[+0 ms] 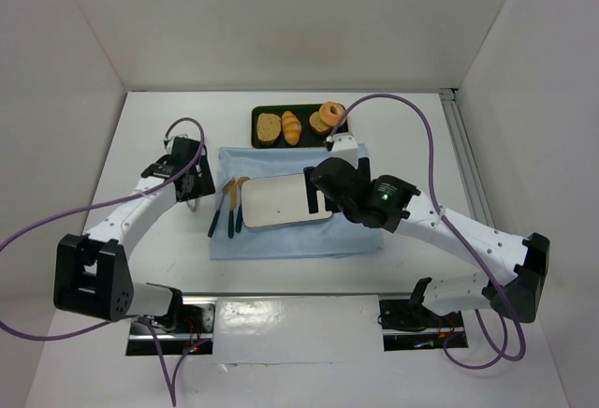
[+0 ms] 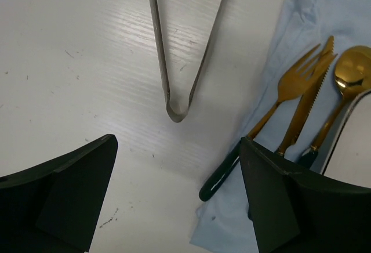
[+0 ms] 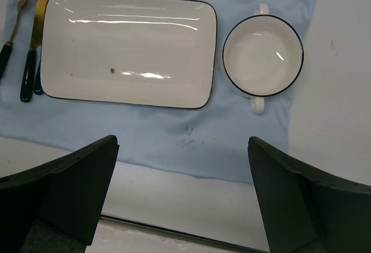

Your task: Place the bread

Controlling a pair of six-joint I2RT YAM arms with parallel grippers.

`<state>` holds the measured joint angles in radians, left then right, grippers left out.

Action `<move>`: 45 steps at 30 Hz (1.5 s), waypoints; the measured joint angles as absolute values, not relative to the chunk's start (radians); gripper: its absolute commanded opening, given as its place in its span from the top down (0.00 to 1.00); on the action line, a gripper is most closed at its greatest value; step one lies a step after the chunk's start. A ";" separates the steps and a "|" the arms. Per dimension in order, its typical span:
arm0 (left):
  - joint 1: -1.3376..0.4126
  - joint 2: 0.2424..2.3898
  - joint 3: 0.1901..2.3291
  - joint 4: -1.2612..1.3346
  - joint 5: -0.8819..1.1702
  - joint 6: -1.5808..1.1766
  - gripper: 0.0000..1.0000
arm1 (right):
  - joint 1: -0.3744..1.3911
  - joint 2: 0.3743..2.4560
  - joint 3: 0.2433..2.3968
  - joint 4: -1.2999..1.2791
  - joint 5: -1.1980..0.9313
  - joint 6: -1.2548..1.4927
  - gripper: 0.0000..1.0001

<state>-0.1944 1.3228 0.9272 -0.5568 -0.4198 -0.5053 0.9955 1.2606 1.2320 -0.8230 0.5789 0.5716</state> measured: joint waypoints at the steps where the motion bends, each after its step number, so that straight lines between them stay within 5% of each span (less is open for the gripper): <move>1: -0.178 1.340 0.927 -0.543 -0.413 -0.505 0.00 | 0.995 1.261 1.234 -0.823 0.579 0.570 0.00; 25: -0.002 1.793 1.122 -0.373 -0.226 -0.492 0.10 | 0.979 1.261 1.283 -0.842 0.587 0.552 0.00; 45: 0.101 1.905 1.251 -0.358 -0.092 -0.441 0.20 | 0.942 1.289 1.319 -0.847 0.587 0.526 0.00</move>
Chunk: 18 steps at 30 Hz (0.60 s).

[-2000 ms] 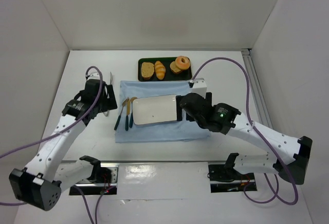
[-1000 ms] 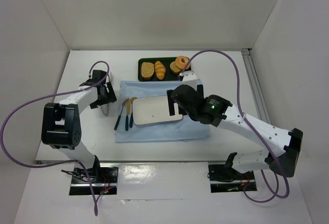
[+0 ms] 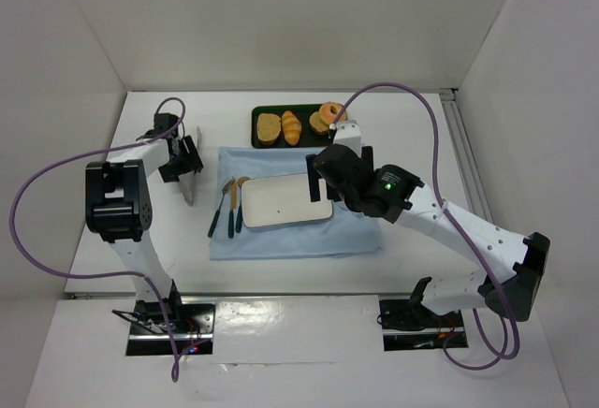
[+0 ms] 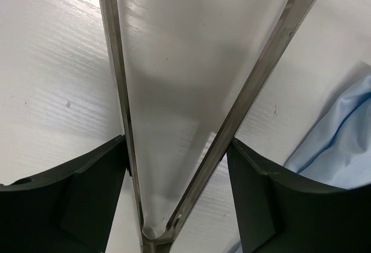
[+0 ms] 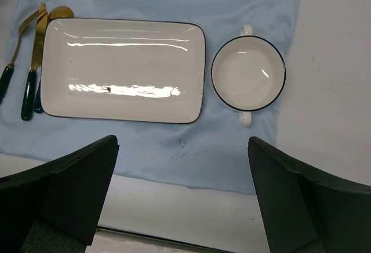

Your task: Place the bread

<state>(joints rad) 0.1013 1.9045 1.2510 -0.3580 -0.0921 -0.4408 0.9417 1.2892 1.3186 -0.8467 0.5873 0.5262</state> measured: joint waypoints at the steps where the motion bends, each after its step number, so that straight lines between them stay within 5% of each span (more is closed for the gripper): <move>1: 0.101 1.905 1.251 -0.358 -0.090 -0.439 0.22 | 0.942 1.289 1.319 -0.847 0.587 0.526 0.00; 18: 0.068 1.899 1.237 -0.336 -0.087 -0.410 0.46 | 0.942 1.289 1.319 -0.846 0.587 0.526 0.00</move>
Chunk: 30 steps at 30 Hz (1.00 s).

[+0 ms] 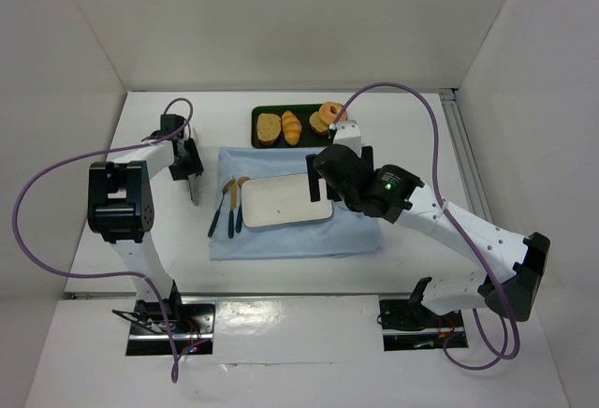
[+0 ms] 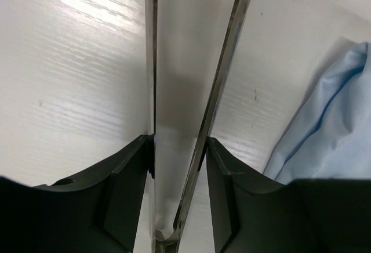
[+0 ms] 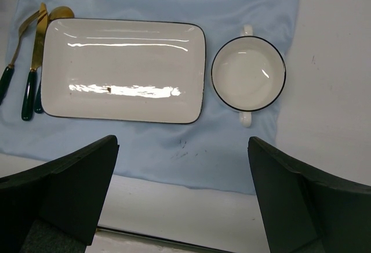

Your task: Place the bread

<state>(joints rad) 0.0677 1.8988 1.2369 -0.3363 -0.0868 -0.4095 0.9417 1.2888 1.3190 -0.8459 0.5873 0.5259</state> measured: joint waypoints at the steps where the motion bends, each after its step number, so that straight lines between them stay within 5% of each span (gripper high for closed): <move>1: 0.065 1.895 1.234 -0.339 -0.084 -0.408 0.46 | 0.942 1.289 1.319 -0.846 0.587 0.526 0.00; 30: -0.173 1.539 1.382 -0.501 0.117 -0.426 0.46 | 0.913 1.274 1.282 -0.803 0.569 0.519 0.00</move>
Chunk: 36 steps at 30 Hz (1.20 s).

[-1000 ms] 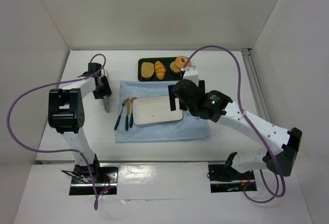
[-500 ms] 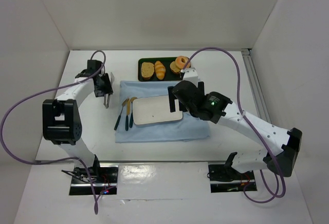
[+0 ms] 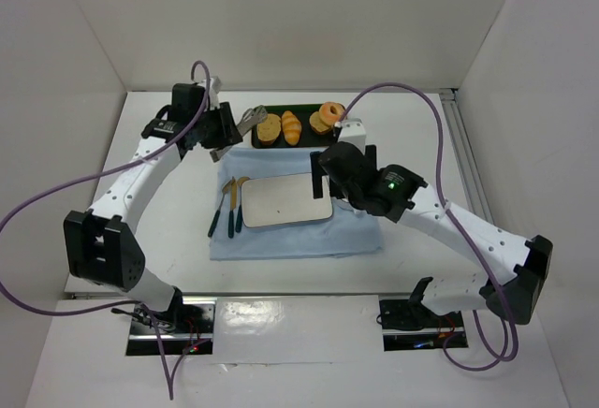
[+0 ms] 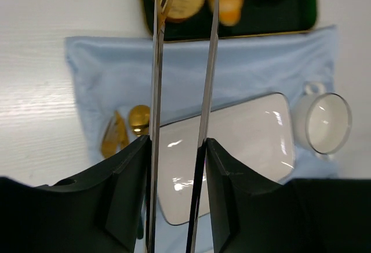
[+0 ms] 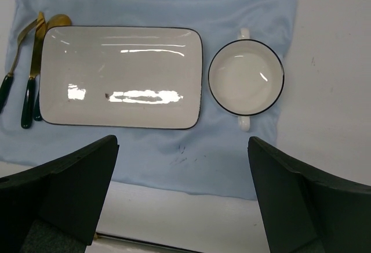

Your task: Place the bread

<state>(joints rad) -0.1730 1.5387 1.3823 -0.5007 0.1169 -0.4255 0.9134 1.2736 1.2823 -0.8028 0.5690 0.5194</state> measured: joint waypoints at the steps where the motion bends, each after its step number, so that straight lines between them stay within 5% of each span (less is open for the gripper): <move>1: -0.190 1.534 1.390 -0.493 0.140 -0.427 0.46 | 0.905 1.271 1.282 -0.801 0.569 0.517 0.00; 16: -0.292 1.555 1.378 -0.297 0.299 -0.498 0.45 | 0.752 1.184 1.282 -0.756 0.564 0.458 0.00; 36: -0.394 1.990 1.650 -0.186 0.329 -0.531 0.45 | 0.682 1.134 1.287 -0.752 0.536 0.398 0.00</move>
<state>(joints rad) -0.3939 1.9903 1.6505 -0.1856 0.3290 -0.5308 0.6823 1.1339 1.2869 -0.7521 0.5358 0.3985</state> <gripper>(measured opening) 0.554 0.999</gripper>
